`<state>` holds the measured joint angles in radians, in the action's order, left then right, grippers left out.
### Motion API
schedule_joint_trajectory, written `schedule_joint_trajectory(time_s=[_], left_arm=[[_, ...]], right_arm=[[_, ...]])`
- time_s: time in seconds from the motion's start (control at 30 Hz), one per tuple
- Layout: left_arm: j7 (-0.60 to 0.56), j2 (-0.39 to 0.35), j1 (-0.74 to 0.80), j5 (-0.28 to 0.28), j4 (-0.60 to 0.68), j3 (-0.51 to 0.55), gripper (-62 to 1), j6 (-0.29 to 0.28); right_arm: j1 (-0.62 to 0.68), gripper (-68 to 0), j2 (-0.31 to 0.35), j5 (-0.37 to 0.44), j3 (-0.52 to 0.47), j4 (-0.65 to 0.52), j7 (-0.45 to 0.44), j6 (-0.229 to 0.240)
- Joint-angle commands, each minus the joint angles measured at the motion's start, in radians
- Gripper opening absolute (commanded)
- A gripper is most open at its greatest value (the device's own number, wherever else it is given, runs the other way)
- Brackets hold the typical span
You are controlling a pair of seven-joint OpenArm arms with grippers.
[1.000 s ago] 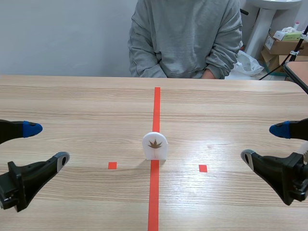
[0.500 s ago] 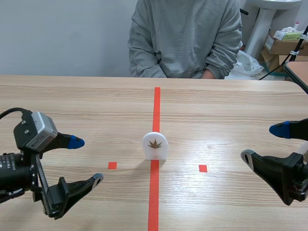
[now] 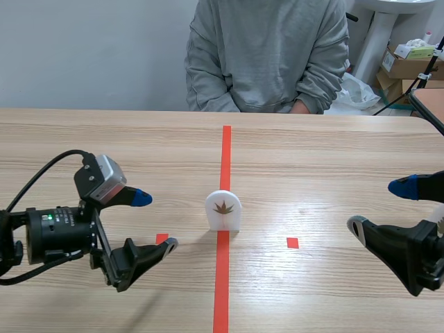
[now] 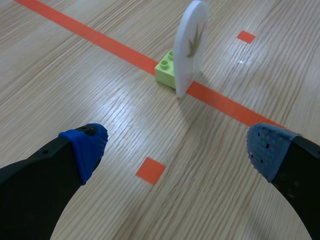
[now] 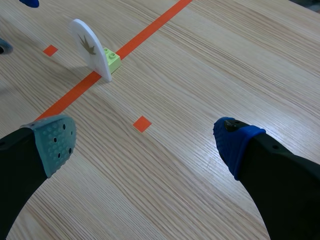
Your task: Do the leaf sorting experiment
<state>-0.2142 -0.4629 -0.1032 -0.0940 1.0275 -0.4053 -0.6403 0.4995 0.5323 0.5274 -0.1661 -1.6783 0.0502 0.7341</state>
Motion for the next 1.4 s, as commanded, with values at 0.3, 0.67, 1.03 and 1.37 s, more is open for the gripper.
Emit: schedule_joint_trajectory(time_s=[0.3, 0.67, 1.03, 1.37], left_arm=[[-0.029, 0.121, -0.114, -0.002, -0.119, -0.044, -1.8, 0.028], [-0.053, 0.222, -0.166, 0.04, -0.206, -0.045, -1.8, 0.052], [-0.07, 0.315, -0.166, 0.085, -0.251, -0.045, -18.3, 0.15], [-0.062, 0.351, -0.166, 0.105, -0.26, -0.045, -21.2, 0.16]], right_arm=[[-0.003, -11.5, 0.012, 0.012, 0.003, -0.016, -0.012, 0.011], [-0.003, -11.5, 0.01, 0.012, 0.003, -0.016, -0.012, 0.011], [-0.003, -11.5, 0.01, 0.012, 0.003, -0.016, -0.012, 0.011], [-0.003, -11.5, 0.01, 0.012, 0.003, -0.016, -0.013, 0.011]])
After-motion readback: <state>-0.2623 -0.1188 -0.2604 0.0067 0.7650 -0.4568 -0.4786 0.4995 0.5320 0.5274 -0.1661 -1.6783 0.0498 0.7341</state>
